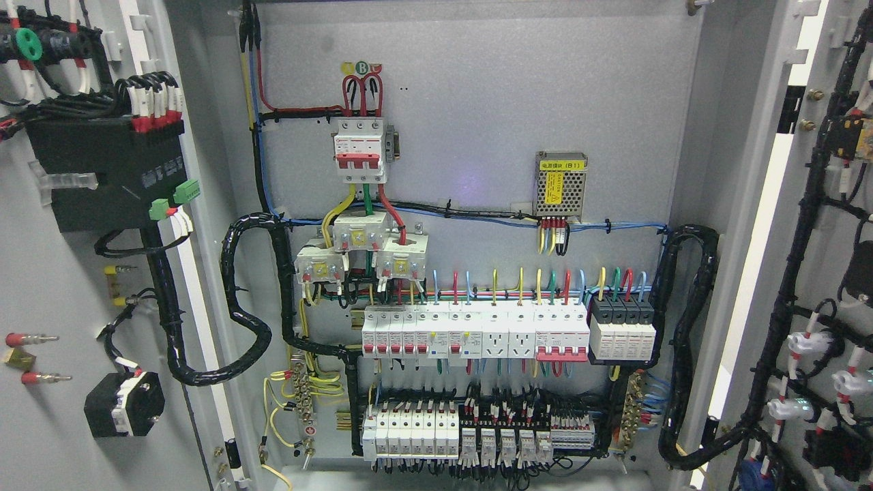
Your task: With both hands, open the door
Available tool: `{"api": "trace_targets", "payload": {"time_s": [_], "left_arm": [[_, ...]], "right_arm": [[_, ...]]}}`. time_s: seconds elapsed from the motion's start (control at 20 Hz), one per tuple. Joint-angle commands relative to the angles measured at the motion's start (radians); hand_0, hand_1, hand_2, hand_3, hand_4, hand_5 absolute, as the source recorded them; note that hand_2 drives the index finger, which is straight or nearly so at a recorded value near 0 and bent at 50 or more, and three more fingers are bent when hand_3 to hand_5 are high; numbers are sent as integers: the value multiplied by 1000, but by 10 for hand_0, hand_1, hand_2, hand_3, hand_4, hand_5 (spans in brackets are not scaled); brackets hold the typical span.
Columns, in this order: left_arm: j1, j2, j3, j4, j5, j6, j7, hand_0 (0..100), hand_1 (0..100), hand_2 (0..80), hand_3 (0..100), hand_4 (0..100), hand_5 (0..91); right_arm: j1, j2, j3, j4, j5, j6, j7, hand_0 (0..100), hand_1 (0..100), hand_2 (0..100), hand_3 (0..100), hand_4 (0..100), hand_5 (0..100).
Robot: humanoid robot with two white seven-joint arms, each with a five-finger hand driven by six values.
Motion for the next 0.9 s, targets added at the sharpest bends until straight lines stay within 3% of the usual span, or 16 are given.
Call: {"api": "trace_targets", "payload": {"time_s": [0.0, 0.35, 0.85], "left_arm": [[-9, 120, 160, 78, 111, -481, -5, 0, 0, 0, 0, 0, 0], [-41, 215, 226, 198, 208, -473, -5, 0, 0, 0, 0, 0, 0], [-157, 309, 234, 418, 265, -398, -6, 0, 0, 0, 0, 0, 0]], "right_arm": [[31, 17, -60, 5, -26, 0, 0, 386, 0, 0, 0, 0, 0], [60, 22, -105, 18, -60, 1, 0, 386, 0, 0, 0, 0, 0], [87, 25, -143, 46, -80, 1, -3, 386, 0, 0, 0, 0, 0]]}}
